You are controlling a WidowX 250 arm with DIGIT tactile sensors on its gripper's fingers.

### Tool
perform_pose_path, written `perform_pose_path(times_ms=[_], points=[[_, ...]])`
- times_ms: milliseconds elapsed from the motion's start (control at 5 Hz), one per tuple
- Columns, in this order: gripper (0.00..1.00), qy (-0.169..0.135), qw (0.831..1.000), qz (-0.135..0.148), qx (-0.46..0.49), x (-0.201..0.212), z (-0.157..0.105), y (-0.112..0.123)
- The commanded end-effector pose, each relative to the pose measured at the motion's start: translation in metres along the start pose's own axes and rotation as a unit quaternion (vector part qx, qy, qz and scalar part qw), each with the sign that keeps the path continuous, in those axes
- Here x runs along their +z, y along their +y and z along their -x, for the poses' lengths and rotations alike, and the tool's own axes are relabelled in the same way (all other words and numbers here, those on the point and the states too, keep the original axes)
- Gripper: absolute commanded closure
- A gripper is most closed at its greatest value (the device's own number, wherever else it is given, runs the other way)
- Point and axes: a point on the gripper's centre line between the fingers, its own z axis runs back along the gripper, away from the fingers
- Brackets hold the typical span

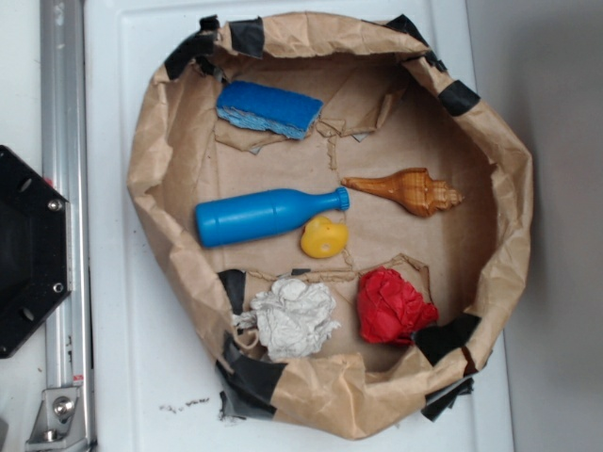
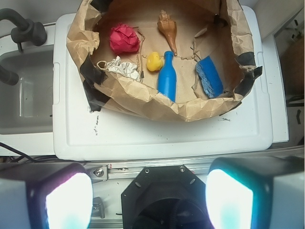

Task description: Grab the blue sponge.

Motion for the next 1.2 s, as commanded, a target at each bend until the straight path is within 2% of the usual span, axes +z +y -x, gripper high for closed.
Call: perform_pose_path(times_ms=[0,200,400,600,800,1000], points=[[0.00,0.000,1.000,0.000,0.000,0.000,0.000,0.000],[0.00,0.000,0.999,-0.035,0.027,-0.042,-0.034,0.039],[0.00,-0.031,0.996,-0.083,0.007,-0.080,-0.084,0.077],[0.00,-0.017,0.992,-0.105,-0.065,-0.112,-0.106,0.088],[0.00,-0.045,0.983,-0.113,-0.137,-0.141,-0.118,0.071],[0.00,-0.046,0.975,-0.103,-0.192,-0.156,-0.115,0.053]])
